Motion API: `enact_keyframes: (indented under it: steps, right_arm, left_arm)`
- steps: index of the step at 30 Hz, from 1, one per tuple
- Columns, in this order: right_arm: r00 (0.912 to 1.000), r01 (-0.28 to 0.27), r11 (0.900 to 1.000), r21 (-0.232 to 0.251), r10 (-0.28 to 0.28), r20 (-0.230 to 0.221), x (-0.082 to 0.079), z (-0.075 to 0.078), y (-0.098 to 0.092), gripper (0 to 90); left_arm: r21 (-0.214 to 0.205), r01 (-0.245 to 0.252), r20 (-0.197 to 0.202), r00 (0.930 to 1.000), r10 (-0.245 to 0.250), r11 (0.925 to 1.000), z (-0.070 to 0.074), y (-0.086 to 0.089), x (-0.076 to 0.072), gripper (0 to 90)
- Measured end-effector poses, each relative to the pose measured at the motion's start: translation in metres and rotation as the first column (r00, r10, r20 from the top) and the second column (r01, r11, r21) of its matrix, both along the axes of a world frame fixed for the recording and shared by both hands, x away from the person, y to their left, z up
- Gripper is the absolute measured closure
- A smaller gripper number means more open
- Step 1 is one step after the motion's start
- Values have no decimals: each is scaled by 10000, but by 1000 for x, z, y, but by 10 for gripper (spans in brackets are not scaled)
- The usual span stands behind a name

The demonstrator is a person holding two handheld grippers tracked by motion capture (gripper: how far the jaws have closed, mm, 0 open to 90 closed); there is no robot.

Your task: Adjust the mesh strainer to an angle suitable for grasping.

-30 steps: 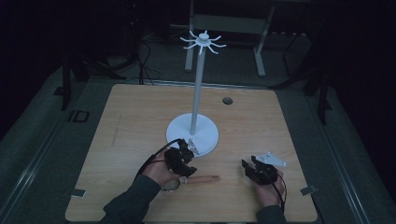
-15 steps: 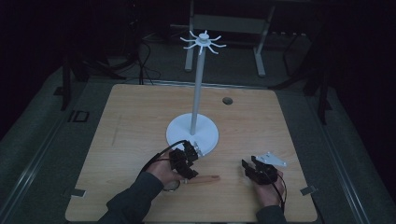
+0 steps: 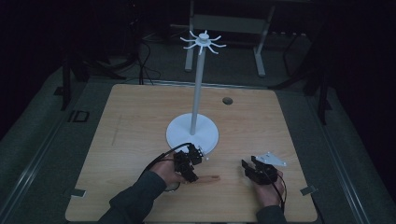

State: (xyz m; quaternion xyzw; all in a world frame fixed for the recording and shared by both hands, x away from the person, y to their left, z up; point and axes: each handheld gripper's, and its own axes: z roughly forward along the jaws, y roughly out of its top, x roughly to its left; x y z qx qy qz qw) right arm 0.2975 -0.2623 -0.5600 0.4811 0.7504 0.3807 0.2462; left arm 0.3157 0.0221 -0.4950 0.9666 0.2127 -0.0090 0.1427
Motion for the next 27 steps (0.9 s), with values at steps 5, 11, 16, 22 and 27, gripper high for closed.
enact_keyframes:
  steps: [5, 11, 16, 22, 27]
  right_arm:
    - [10000, -21, 10000, -8, 21, -4, 0, 0, 0, 518]
    - [10000, -43, 10000, -11, 43, -13, 0, 0, 0, 517]
    - [10000, -39, 10000, 1, 39, -12, 0, 0, 0, 517]
    - [10000, -53, 10000, 8, 53, -15, 0, 0, 0, 515]
    - [10000, -49, 10000, 6, 49, -20, 0, 0, 0, 515]
  left_arm:
    - [234, 13, -191, 9998, -9, 9997, -3, -1, 0, 583]
    - [466, 142, -380, 9992, -124, 9988, -8, -2, 1, 599]
    - [717, 237, -574, 9982, -196, 9971, -12, -3, 1, 615]
    - [1141, 417, -917, 9953, -312, 9926, -18, -5, 3, 624]
    - [1168, 427, -1039, 9941, -306, 9922, -20, -5, 4, 627]
